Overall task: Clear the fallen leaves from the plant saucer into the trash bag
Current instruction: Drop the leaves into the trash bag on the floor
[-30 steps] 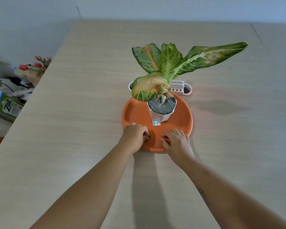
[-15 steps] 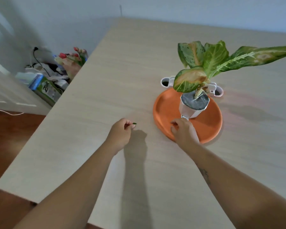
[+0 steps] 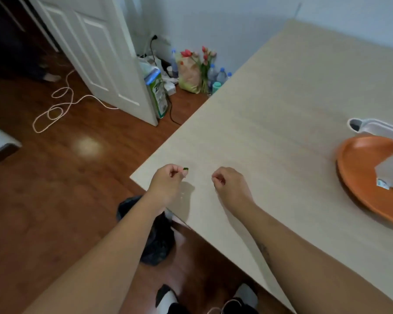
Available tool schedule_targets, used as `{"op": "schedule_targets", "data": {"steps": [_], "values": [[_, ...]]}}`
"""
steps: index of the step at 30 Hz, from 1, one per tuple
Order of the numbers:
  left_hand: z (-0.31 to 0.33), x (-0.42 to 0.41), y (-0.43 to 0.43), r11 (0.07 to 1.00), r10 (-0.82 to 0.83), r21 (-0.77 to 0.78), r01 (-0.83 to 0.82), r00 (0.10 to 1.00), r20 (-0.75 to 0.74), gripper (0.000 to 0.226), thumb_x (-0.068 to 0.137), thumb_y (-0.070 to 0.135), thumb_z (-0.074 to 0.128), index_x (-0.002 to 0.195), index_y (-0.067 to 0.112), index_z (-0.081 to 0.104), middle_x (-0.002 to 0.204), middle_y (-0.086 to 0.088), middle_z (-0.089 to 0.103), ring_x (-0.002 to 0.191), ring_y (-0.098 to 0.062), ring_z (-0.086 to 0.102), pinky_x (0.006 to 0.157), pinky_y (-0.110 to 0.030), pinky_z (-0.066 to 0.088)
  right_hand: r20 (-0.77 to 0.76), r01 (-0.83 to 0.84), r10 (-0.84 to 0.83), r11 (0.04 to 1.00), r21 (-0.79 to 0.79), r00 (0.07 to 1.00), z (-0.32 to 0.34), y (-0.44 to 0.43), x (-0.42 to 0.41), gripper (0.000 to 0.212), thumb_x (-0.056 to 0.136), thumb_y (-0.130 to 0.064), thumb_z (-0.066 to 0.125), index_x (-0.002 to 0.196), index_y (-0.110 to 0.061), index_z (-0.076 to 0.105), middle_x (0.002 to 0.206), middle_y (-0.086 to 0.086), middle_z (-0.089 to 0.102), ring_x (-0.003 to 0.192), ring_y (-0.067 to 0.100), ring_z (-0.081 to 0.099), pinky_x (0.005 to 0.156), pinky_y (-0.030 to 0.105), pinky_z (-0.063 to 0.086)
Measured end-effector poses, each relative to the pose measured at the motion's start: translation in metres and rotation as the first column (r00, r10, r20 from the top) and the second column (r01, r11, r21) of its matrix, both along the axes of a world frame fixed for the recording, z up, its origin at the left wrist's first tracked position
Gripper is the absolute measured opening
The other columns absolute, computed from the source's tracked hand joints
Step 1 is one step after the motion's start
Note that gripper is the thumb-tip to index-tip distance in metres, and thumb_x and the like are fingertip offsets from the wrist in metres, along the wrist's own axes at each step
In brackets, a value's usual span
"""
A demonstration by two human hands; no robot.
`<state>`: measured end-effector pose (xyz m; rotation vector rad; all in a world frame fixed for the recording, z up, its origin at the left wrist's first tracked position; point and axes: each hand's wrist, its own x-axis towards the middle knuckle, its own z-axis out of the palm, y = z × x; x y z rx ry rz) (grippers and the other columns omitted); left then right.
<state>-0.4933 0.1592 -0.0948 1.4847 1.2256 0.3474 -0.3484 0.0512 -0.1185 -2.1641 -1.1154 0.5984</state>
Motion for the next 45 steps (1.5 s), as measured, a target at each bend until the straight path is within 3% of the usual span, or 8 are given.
{"op": "schedule_targets", "data": {"steps": [6, 10, 26, 30, 34, 38, 42, 45], "values": [[-0.027, -0.152, 0.062, 0.986, 0.169, 0.025, -0.167, 0.980, -0.106, 0.015, 0.094, 0.027, 0.059, 0.087, 0.014, 0.063, 0.082, -0.001, 0.061, 0.078, -0.019, 0.057, 0.078, -0.035, 0.051, 0.115, -0.233, 0.233, 0.972, -0.016, 0.966, -0.016, 0.089, -0.132, 0.023, 0.095, -0.017, 0.046, 0.091, -0.009, 0.067, 0.094, 0.009, 0.064, 0.091, 0.025, 0.057, 0.078, 0.036, 0.046], [-0.054, -0.216, 0.081, 0.962, 0.270, 0.012, -0.273, 0.947, -0.175, 0.017, 0.094, 0.028, 0.058, 0.090, 0.013, 0.064, 0.080, -0.002, 0.061, 0.073, -0.019, 0.055, 0.065, -0.031, 0.044, 0.151, -0.368, 0.358, 0.929, 0.042, 0.921, -0.030, 0.128, -0.203, 0.021, 0.095, -0.019, 0.047, 0.098, -0.012, 0.067, 0.096, 0.007, 0.065, 0.093, 0.023, 0.057, 0.083, 0.034, 0.047], [-0.268, -0.250, 0.090, 0.964, 0.263, 0.039, -0.265, 0.908, -0.326, 0.006, 0.090, 0.007, 0.063, 0.085, 0.005, 0.061, 0.063, 0.005, 0.052, 0.055, 0.011, 0.055, 0.049, -0.007, 0.037, -0.029, -0.482, 0.497, 0.824, -0.298, 0.867, -0.250, 0.165, -0.240, 0.008, 0.088, -0.010, 0.055, 0.087, -0.010, 0.063, 0.093, 0.010, 0.058, 0.084, 0.027, 0.058, 0.076, 0.042, 0.050], [-0.339, -0.248, 0.097, 0.958, 0.284, 0.089, -0.271, 0.879, -0.382, 0.008, 0.086, 0.017, 0.070, 0.087, 0.010, 0.067, 0.077, -0.002, 0.066, 0.070, -0.011, 0.059, 0.064, -0.022, 0.046, -0.058, -0.499, 0.504, 0.821, -0.278, 0.862, -0.312, 0.180, -0.248, 0.011, 0.091, -0.012, 0.053, 0.096, -0.011, 0.064, 0.100, 0.008, 0.060, 0.092, 0.024, 0.057, 0.080, 0.037, 0.046], [-0.384, -0.251, 0.102, 0.984, 0.178, 0.076, -0.161, 0.874, -0.453, 0.031, 0.093, 0.018, 0.061, 0.122, 0.007, 0.065, 0.116, -0.012, 0.069, 0.105, -0.026, 0.063, 0.086, -0.027, 0.043, -0.119, -0.597, 0.609, 0.687, -0.413, 0.784, -0.355, 0.190, -0.253, 0.030, 0.091, -0.011, 0.054, 0.121, -0.011, 0.060, 0.124, 0.011, 0.056, 0.111, 0.029, 0.055, 0.097, 0.037, 0.043], [-0.402, -0.257, 0.101, 0.988, 0.152, 0.110, -0.110, 0.834, -0.530, 0.017, 0.094, 0.019, 0.057, 0.101, 0.006, 0.065, 0.096, -0.013, 0.066, 0.085, -0.022, 0.058, 0.067, -0.029, 0.037, -0.040, -0.516, 0.538, 0.780, -0.353, 0.842, -0.371, 0.192, -0.259, 0.012, 0.088, -0.008, 0.055, 0.100, -0.009, 0.057, 0.105, 0.011, 0.054, 0.095, 0.030, 0.055, 0.079, 0.040, 0.045], [-0.389, -0.264, 0.093, 0.974, -0.163, -0.008, 0.225, 0.679, -0.716, 0.054, 0.096, 0.038, 0.051, 0.146, 0.029, 0.034, 0.152, -0.007, 0.035, 0.136, -0.032, 0.034, 0.104, -0.041, 0.037, -0.047, -0.599, 0.734, 0.513, -0.614, 0.677, -0.358, 0.187, -0.259, 0.052, 0.088, -0.017, 0.059, 0.137, -0.023, 0.042, 0.152, 0.008, 0.032, 0.140, 0.036, 0.027, 0.114, 0.048, 0.023], [-0.346, -0.270, 0.087, 0.958, -0.145, 0.057, 0.280, 0.651, -0.745, 0.027, 0.093, 0.028, 0.055, 0.118, 0.016, 0.058, 0.127, -0.008, 0.054, 0.120, -0.032, 0.048, 0.092, -0.042, 0.047, 0.113, -0.519, 0.625, 0.724, -0.454, 0.773, -0.319, 0.183, -0.264, 0.019, 0.088, -0.013, 0.056, 0.107, -0.015, 0.054, 0.116, 0.007, 0.053, 0.109, 0.029, 0.051, 0.086, 0.038, 0.042]]}}
